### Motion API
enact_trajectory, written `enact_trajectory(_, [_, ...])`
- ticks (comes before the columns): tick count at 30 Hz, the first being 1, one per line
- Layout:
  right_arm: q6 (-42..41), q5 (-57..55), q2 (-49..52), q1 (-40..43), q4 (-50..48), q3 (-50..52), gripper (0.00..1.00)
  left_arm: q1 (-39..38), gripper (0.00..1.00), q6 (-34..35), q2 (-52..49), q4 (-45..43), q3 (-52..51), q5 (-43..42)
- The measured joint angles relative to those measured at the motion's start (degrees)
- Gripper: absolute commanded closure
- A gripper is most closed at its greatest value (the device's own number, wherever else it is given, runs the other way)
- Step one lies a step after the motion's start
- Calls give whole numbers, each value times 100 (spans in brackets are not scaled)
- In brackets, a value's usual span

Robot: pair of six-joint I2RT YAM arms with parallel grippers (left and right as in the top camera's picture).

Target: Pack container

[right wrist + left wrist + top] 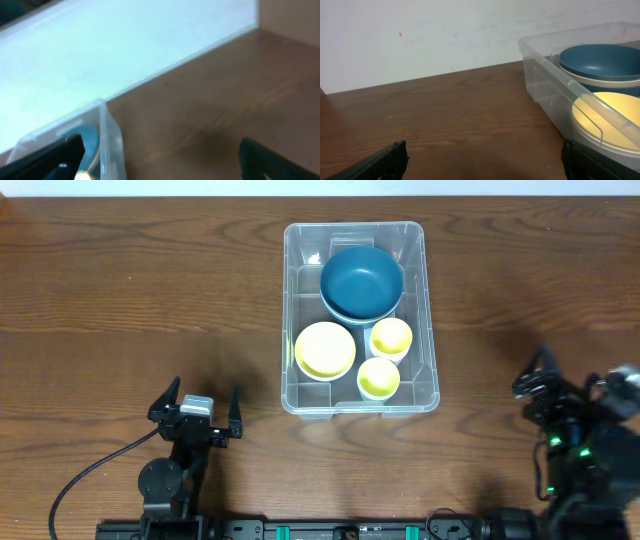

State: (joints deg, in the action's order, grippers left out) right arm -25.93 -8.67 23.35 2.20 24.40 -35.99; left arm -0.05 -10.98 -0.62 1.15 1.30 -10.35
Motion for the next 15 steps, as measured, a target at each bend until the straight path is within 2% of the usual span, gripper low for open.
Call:
enact_trajectory(7, [540,780,-866,-31,-2444,2004,1,0,2,0,0,0,0,2])
enact_trajectory(10, [868,1178,-1154,-31,-2865,2468,1,0,2,0,0,2,0,2])
enact_trajectory(15, [1147,1473,-1504,-31,-2898,2918,1,0,2,0,0,0,0,2])
